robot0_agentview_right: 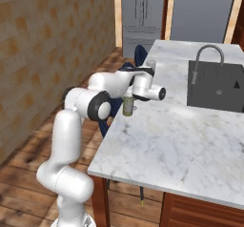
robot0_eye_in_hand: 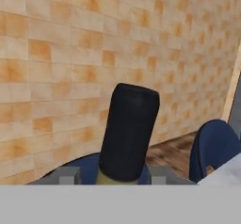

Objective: There is a wine glass and glass cup on the dining counter. Place the wine bottle next to the wine glass and the juice bottle next to the glass cup.

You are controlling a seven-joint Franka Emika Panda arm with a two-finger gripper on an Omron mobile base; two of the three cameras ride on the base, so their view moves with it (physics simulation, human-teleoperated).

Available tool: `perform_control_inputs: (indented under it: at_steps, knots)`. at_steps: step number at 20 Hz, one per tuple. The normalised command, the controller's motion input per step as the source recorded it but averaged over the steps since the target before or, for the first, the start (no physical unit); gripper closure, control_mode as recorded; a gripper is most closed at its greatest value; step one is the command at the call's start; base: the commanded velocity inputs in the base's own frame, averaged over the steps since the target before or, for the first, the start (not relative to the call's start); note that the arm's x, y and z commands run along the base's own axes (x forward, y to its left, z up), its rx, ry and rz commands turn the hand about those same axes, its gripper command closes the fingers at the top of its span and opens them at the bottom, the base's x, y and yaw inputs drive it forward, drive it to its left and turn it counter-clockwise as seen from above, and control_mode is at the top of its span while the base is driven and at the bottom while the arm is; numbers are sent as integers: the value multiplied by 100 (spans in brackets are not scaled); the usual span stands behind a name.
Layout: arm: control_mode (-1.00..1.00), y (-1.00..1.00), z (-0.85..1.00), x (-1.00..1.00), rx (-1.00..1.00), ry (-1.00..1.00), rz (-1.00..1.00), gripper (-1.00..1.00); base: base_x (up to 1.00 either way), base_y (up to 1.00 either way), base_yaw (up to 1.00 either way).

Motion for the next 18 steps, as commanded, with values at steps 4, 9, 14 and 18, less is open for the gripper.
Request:
perform_control_inputs:
  at_steps: [4, 9, 14, 18]
  knots:
    - [-100, 0, -38, 0, -1, 10, -8, -100, 0, 0, 0]
    - [-100, -1, -32, -11, 0, 4, -9, -100, 0, 0, 0]
    - [-100, -8, -24, -18, 0, 0, -11, -100, 0, 0, 0]
    - [-100, -8, -18, -17, 0, 0, -11, -100, 0, 0, 0]
